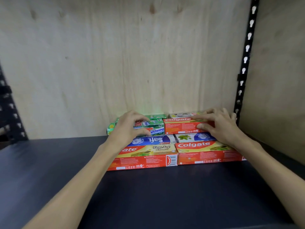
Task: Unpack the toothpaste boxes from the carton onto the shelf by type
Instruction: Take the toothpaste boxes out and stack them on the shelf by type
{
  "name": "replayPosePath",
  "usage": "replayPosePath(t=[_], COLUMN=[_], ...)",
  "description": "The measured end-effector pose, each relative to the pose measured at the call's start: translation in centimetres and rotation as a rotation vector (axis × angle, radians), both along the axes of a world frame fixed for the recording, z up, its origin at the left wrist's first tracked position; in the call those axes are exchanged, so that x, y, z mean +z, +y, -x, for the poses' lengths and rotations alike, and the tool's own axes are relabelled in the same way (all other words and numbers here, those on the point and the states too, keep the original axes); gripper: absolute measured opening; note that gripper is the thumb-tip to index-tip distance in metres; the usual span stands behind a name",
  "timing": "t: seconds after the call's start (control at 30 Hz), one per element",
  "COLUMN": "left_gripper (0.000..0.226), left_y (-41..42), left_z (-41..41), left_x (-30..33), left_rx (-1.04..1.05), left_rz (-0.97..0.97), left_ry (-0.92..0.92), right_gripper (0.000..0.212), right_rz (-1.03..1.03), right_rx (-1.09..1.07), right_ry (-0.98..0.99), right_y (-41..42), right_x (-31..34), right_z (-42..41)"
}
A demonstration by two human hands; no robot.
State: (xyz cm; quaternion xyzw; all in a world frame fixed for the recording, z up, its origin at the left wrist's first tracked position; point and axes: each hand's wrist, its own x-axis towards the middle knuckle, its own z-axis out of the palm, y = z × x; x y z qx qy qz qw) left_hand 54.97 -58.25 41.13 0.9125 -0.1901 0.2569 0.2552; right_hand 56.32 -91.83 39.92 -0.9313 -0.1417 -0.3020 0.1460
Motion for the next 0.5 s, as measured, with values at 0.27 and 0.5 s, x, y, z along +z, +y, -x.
replayPosePath(t=[0.27,0.5], left_gripper=[0.062,0.043], left_y=[-0.4,-1.2], left_z=[2.0,7.2], left_x=[-0.7,-1.0], left_rx=[0.065,0.056], left_rz=[-0.078,-0.110], left_ry=[-0.002,-0.269], right_gripper=[0.049,0.042], right_rz=[0.021,-0.162], right_rx=[-0.047,-0.051], right_ry=[-0.108,-0.195], right_y=[0.6,4.6], right_x=[-0.1,-0.8], right_z=[2.3,7.9])
